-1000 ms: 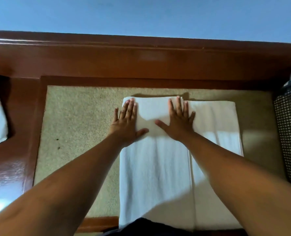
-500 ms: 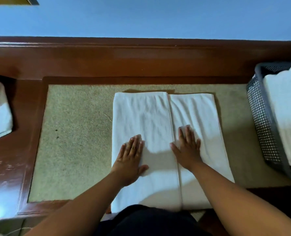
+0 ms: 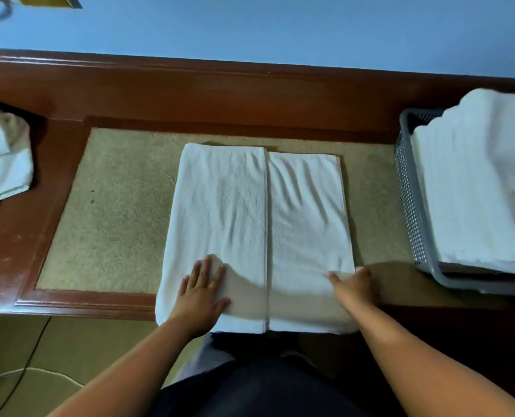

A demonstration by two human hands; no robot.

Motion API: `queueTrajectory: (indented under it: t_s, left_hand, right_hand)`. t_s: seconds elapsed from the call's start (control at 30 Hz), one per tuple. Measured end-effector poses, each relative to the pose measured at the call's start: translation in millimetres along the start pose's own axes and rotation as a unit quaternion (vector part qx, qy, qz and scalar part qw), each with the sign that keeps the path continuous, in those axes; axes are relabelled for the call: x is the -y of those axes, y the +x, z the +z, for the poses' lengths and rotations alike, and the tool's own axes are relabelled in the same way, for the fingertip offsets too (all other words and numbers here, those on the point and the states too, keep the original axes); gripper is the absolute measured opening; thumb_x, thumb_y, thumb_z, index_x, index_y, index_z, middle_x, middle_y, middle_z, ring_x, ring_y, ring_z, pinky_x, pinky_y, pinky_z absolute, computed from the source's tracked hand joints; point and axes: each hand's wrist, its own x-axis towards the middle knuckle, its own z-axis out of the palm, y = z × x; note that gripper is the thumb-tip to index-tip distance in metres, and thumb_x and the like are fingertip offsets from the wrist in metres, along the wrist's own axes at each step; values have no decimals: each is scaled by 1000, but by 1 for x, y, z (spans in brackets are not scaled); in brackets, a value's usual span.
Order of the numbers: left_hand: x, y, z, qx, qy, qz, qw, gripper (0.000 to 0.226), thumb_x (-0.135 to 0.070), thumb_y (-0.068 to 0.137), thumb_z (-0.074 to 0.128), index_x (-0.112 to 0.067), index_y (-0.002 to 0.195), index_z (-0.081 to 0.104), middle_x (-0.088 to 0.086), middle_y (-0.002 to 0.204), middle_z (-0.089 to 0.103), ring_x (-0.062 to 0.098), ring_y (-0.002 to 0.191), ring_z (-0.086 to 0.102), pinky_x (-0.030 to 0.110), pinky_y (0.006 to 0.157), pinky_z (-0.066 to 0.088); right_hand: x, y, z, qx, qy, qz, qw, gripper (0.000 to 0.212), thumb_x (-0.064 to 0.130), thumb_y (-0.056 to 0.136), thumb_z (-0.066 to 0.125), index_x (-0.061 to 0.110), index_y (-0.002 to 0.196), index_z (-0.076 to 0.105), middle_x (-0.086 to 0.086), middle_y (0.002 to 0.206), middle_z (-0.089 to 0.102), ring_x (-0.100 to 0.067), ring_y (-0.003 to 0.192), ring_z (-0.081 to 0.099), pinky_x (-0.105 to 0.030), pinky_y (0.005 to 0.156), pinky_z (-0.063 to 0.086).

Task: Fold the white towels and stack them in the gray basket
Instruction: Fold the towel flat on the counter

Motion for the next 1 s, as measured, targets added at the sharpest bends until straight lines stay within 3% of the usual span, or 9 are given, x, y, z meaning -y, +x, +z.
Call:
queueTrajectory:
  t_s: [0.13, 0.23, 0.33, 0.43, 0.57, 0.7, 0.8, 0.9, 1.0]
  left_hand:
    - [-26, -14, 17, -25, -26, -45, 998, 77, -55, 102, 37, -40, 158, -14, 0, 162, -35, 24, 152, -25, 44, 125, -6]
    - [-47, -30, 35, -41, -42, -68, 996, 76, -53, 102, 40, -40, 158, -10, 1, 164, -31, 26, 153, -22, 46, 125, -4]
    - [-56, -43, 52, -65, -38, -75, 994, 74, -52, 101, 44, -39, 160, 1, 3, 168, -18, 28, 155, -12, 47, 125, 2]
    - [-58, -43, 51, -85, -18, -72, 994, 68, -48, 102, 44, -40, 160, 10, 4, 169, -2, 29, 155, -1, 48, 124, 12]
    - [-54, -39, 37, -98, 7, -60, 993, 60, -45, 101, 46, -39, 157, 25, 4, 160, 20, 30, 145, 22, 46, 114, 31]
    - [-45, -37, 23, -75, 42, -21, 996, 58, -40, 101, 48, -34, 155, 27, 1, 149, 27, 26, 135, 34, 41, 111, 35]
    - [-30, -46, 18, -69, 69, -9, 995, 55, -37, 101, 48, -31, 152, 30, 1, 147, 33, 25, 131, 40, 39, 109, 35]
    - [-5, -64, 21, -72, 9, -40, 997, 46, -36, 102, 46, -30, 147, 38, 4, 143, 38, 27, 125, 47, 42, 106, 38]
    - [26, -74, 24, -58, -237, -101, 965, 35, -41, 102, 43, -26, 131, 56, 7, 134, 55, 28, 111, 61, 45, 100, 47]
  right_hand:
    - [-19, 7, -8, 91, -10, -62, 994, 58, 45, 79, 77, 5, 119, 62, -16, 117, 67, -34, 105, 64, -32, 76, 48]
    - [-33, 5, -14, 118, 50, -93, 987, 42, 35, 79, 77, 9, 109, 62, -10, 107, 69, -31, 95, 66, -35, 74, 52]
    - [-53, -11, -18, 148, 98, -104, 979, 38, 27, 81, 78, 6, 108, 62, -9, 102, 69, -26, 90, 66, -29, 63, 46]
    - [-82, -29, -16, 180, 94, -115, 972, 27, 22, 82, 78, 8, 99, 63, -5, 94, 70, -22, 84, 66, -33, 70, 52]
    - [-109, -38, -14, 189, 74, -103, 974, 21, 23, 86, 75, 11, 98, 62, -4, 92, 68, -24, 89, 66, -29, 70, 44]
    - [-101, -52, -13, 169, 87, -112, 975, 20, 22, 88, 70, 8, 99, 61, -7, 91, 66, -26, 87, 65, -33, 70, 48]
    - [-84, -79, -4, 108, 101, -135, 980, 17, 20, 90, 63, 7, 96, 53, -8, 86, 63, -31, 82, 62, -39, 70, 50]
    - [-52, -128, 22, 57, 115, -156, 979, 26, 28, 95, 57, 11, 111, 48, -16, 98, 67, -37, 86, 65, -45, 72, 55]
    - [-4, -187, 66, 80, 101, -219, 967, 32, 32, 99, 51, 13, 124, 44, -19, 106, 68, -39, 93, 65, -39, 71, 51]
